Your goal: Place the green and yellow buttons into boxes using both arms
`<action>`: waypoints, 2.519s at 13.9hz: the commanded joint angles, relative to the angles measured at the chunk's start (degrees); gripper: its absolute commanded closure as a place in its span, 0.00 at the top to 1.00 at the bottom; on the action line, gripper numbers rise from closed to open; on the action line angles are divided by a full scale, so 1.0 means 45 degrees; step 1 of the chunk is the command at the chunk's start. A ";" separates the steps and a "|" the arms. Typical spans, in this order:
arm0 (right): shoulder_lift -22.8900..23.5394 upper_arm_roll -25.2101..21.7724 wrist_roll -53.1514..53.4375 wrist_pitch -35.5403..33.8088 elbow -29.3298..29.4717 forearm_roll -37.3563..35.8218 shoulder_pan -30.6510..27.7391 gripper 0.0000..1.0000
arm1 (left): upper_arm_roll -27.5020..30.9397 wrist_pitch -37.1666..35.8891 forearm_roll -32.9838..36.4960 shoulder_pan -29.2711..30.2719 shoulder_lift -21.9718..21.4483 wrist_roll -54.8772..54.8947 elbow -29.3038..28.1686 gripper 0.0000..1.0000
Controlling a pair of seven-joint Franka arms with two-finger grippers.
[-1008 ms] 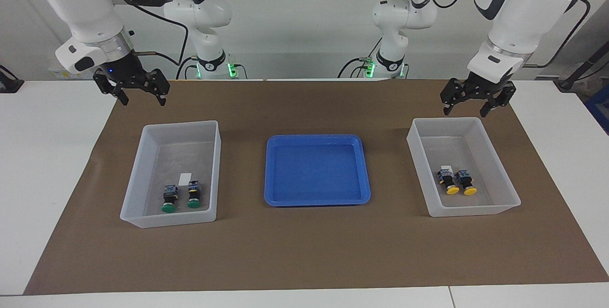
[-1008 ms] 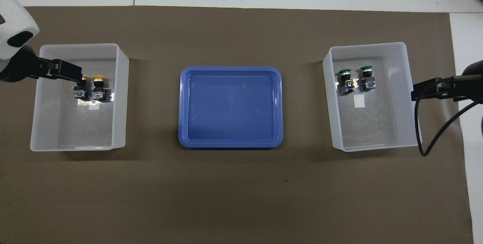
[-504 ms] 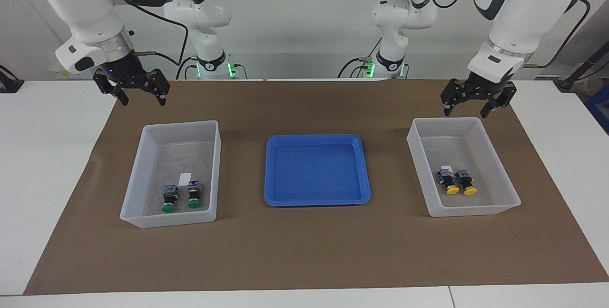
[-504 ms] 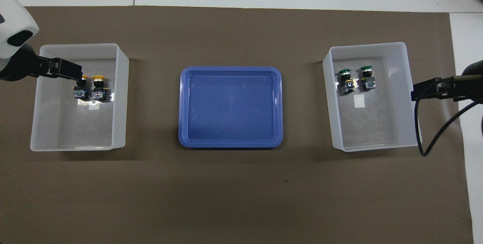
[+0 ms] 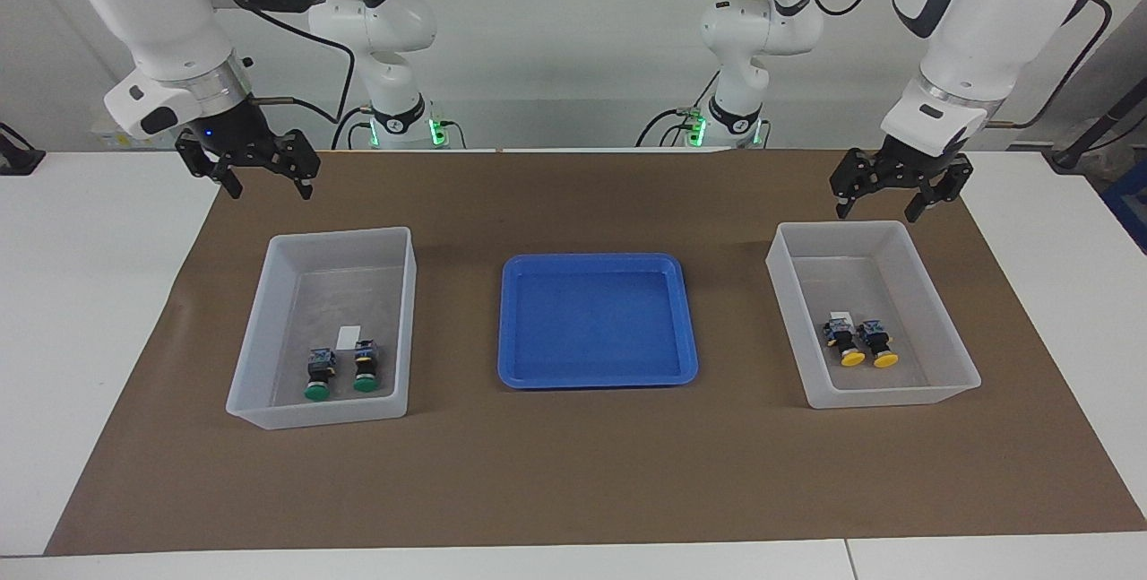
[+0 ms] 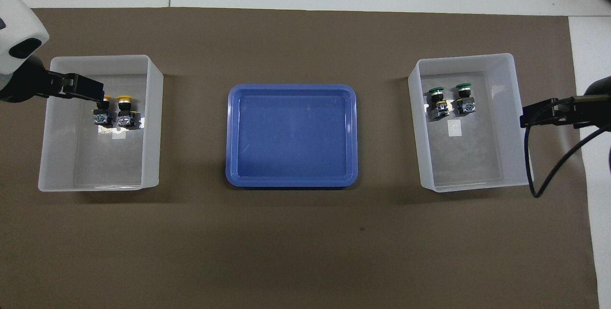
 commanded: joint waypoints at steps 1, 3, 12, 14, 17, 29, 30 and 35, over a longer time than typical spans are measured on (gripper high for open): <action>-0.0131 0.0062 0.0090 0.0125 -0.0200 -0.0025 -0.0016 1.00 | 0.0081 0.0273 0.0231 -0.0120 -0.0371 -0.0182 -0.0482 1.00; -0.0131 0.0062 0.0090 0.0145 -0.0200 -0.0025 -0.0016 1.00 | 0.0081 0.0293 0.0231 -0.0081 -0.0371 -0.0182 -0.0483 1.00; -0.0131 0.0062 0.0090 0.0125 -0.0200 -0.0025 -0.0016 1.00 | 0.0081 0.0312 0.0212 -0.0119 -0.0371 -0.0202 -0.0483 1.00; -0.0131 0.0062 0.0090 0.0125 -0.0200 -0.0025 -0.0016 1.00 | 0.0081 0.0312 0.0212 -0.0120 -0.0390 -0.0202 -0.0502 1.00; -0.0131 0.0062 0.0090 0.0125 -0.0200 -0.0025 -0.0016 1.00 | 0.0081 0.0468 0.0212 -0.0081 -0.0371 -0.0182 -0.0502 1.00; -0.0131 0.0062 0.0090 0.0125 -0.0200 -0.0025 -0.0016 1.00 | 0.0081 0.0586 0.0212 -0.0120 -0.0390 -0.0202 -0.0580 1.00; -0.0131 0.0062 0.0090 0.0125 -0.0200 -0.0025 -0.0016 1.00 | 0.0081 0.0586 0.0212 -0.0139 -0.0390 -0.0202 -0.0580 1.00; -0.0131 0.0062 0.0090 0.0125 -0.0200 -0.0025 -0.0016 1.00 | 0.0081 0.0566 0.0212 -0.0120 -0.0390 -0.0609 -0.0521 1.00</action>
